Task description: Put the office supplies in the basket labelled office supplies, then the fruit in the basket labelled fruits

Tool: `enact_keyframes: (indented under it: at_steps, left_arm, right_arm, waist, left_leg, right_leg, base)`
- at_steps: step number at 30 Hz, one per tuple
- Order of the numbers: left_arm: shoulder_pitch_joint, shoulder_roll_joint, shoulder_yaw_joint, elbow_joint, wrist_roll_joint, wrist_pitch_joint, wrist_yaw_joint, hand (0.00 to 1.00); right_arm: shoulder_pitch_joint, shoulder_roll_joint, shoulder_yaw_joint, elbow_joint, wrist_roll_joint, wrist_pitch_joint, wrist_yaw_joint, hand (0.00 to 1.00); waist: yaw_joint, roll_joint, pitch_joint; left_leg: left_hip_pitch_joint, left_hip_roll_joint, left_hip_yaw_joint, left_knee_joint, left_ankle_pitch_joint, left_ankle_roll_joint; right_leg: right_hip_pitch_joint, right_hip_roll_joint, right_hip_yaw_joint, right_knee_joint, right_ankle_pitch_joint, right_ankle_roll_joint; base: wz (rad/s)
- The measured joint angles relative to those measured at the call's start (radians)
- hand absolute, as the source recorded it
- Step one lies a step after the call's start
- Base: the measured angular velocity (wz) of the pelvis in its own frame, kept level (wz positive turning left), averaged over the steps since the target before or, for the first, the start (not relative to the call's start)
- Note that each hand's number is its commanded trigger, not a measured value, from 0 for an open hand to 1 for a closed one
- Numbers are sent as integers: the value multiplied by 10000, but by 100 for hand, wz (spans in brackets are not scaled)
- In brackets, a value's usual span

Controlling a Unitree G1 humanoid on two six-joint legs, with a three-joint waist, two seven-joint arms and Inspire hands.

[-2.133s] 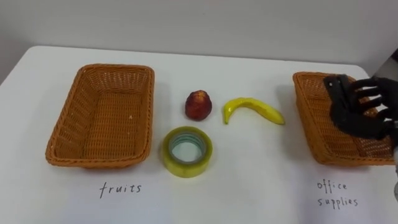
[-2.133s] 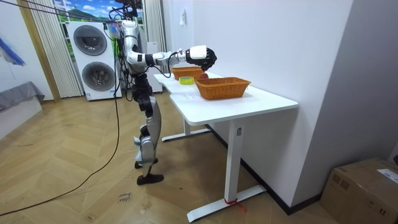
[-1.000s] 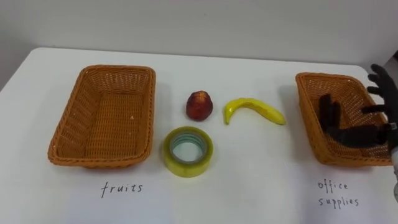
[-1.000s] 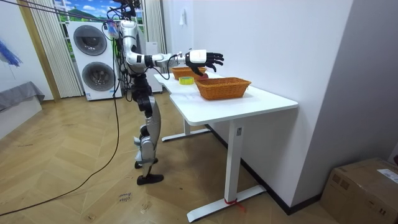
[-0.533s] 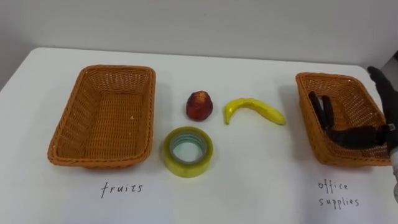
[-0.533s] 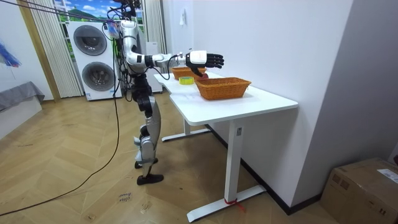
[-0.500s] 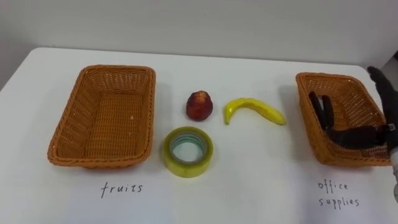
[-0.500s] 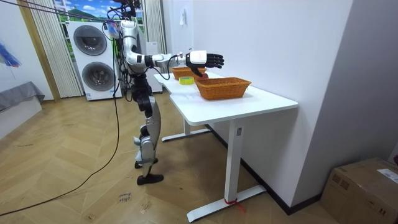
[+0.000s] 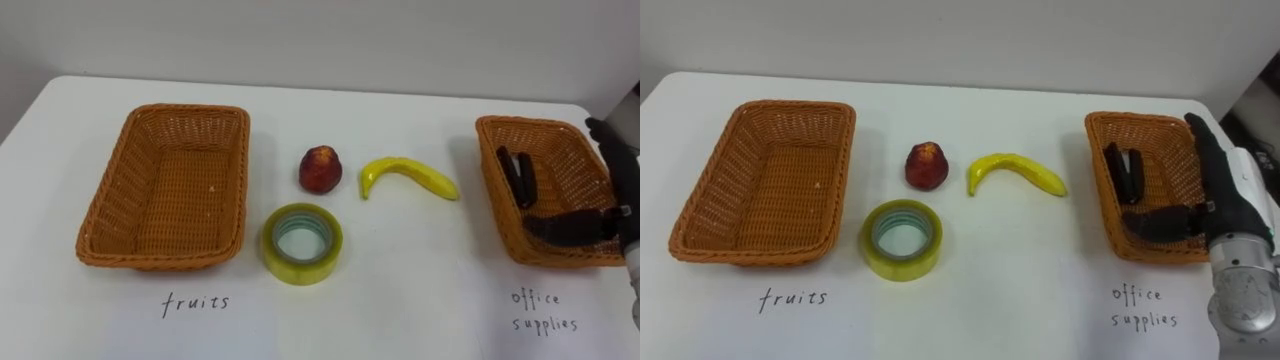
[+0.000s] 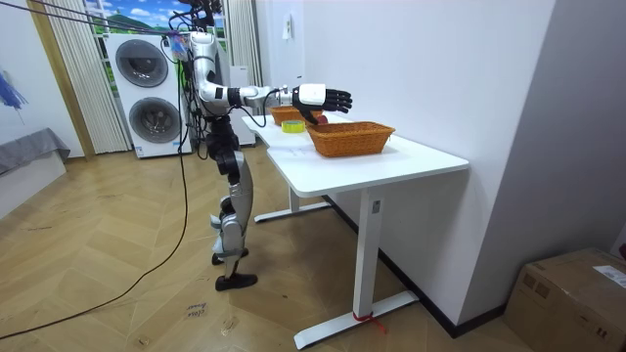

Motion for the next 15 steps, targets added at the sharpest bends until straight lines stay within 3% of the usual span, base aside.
enact_keyframes:
  at_steps: [8, 15]
  left_arm:
    - [-176, 7, 32, -140, 23, 51, -174, 0]
    - [-199, -7, 136, -137, 183, 4, -250, 0]
  right_arm:
    - [-76, -1, -1, -191, 715, 3, 183, 0]
    - [-77, 0, -1, -1640, 1695, -17, 181, 0]
  waist:
    - [62, -29, -8]
    - [226, -11, 38]
  left_leg:
    - [11, -10, -20, -48, 5, 4]
    - [65, -12, -32, -39, 10, 8]
  right_leg:
    - [-19, -1, 59, -23, -3, 2]
    - [-5, -1, 53, -24, -6, 6]
  base:
    - [0]
    - [-3]
